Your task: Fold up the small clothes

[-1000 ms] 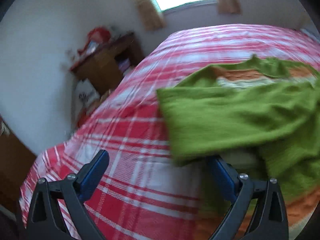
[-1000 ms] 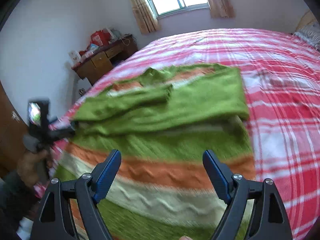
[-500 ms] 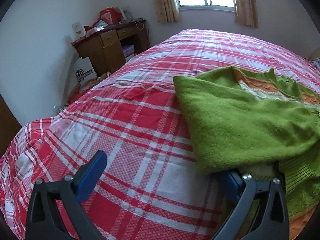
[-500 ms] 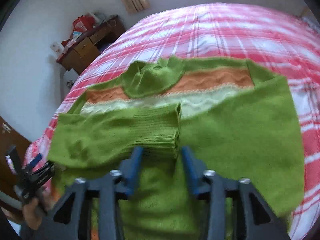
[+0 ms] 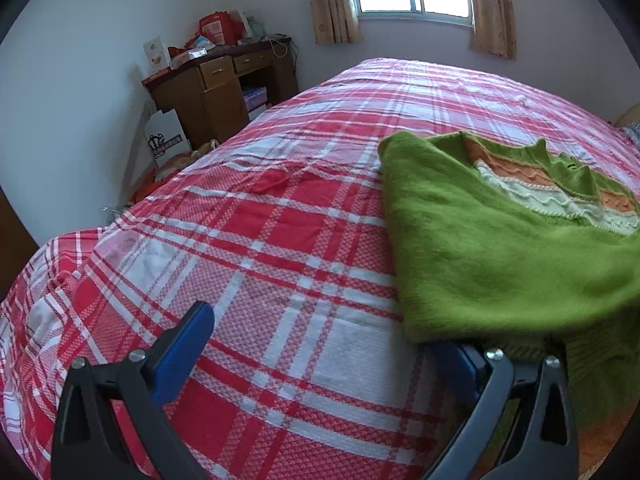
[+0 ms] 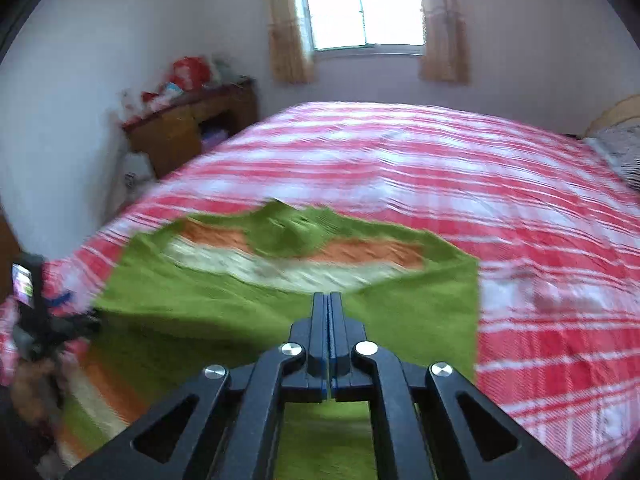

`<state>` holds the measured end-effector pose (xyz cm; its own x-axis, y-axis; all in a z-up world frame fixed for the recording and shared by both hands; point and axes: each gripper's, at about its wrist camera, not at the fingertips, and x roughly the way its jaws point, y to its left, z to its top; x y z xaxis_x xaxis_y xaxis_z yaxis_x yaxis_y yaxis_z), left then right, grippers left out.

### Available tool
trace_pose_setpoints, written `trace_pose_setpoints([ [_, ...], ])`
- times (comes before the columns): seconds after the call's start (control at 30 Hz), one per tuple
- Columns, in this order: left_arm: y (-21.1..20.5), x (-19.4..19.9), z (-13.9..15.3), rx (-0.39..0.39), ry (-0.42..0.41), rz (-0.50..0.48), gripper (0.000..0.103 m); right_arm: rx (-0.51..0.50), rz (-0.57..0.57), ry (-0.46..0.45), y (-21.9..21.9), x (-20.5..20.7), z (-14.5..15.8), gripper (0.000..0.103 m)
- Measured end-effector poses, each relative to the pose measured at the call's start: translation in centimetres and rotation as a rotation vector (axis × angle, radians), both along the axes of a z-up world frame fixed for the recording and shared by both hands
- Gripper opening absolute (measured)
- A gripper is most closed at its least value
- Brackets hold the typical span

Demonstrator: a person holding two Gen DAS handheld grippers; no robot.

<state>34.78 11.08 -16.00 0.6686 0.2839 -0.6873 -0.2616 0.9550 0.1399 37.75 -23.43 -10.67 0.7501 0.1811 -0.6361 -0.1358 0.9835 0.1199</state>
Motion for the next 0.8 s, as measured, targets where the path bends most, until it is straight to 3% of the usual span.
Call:
trace_pose_setpoints([
  [0.13, -0.2, -0.7, 0.2, 0.008, -0.007, 0.002, 0.103, 0.081, 0.005, 0.108, -1.7, -0.4, -3.4, 0.0],
  [0.27, 0.7, -3.4, 1.1, -0.053, -0.058, -0.028, 0.103, 0.142, 0.043, 0.111, -1.6, -1.2, -3.2, 0.003],
  [0.3, 1.0, -4.0, 1.3, -0.054, -0.078, -0.027, 0.103, 0.166, 0.057, 0.112, -1.5, -1.1, -3.0, 0.023],
  [0.33, 1.2, -4.5, 1.5, -0.042, -0.09, -0.016, 0.103, 0.205, 0.073, 0.121, -1.5, -0.9, -2.8, 0.067],
  [0.37, 1.6, -4.9, 1.6, -0.037, -0.094, -0.007, 0.103, 0.244, 0.078, 0.121, -1.6, -0.8, -2.6, 0.081],
  [0.4, 1.9, -4.9, 1.8, -0.043, -0.099, -0.004, 0.103, 0.271, 0.078, 0.124, -1.4, -0.4, -2.4, 0.084],
  [0.47, 2.6, -4.8, 2.4, -0.044, -0.11, 0.033, 0.103, 0.249, 0.09, 0.174, -0.1, 0.7, -2.7, 0.078],
  [0.53, 3.2, -4.3, 3.1, -0.059, -0.123, 0.05, 0.103, 0.232, 0.094, 0.256, 1.2, 2.3, -4.0, 0.036],
  [0.6, 3.2, -3.4, 3.7, -0.058, -0.113, 0.055, 0.103, 0.218, 0.094, 0.303, 2.0, 3.1, -5.1, 0.022],
  [0.63, 3.1, -3.2, 3.9, -0.055, -0.112, 0.055, 0.103, 0.193, 0.097, 0.277, 2.3, 3.0, -4.7, 0.01],
  [0.67, 3.0, -3.0, 4.1, -0.057, -0.111, 0.052, 0.103, 0.184, 0.103, 0.248, 2.4, 2.6, -4.0, 0.005],
  [0.8, 2.3, -2.6, 4.6, -0.063, -0.099, 0.027, 0.103, 0.077, 0.122, 0.078, 2.7, 0.4, 0.2, 0.004],
])
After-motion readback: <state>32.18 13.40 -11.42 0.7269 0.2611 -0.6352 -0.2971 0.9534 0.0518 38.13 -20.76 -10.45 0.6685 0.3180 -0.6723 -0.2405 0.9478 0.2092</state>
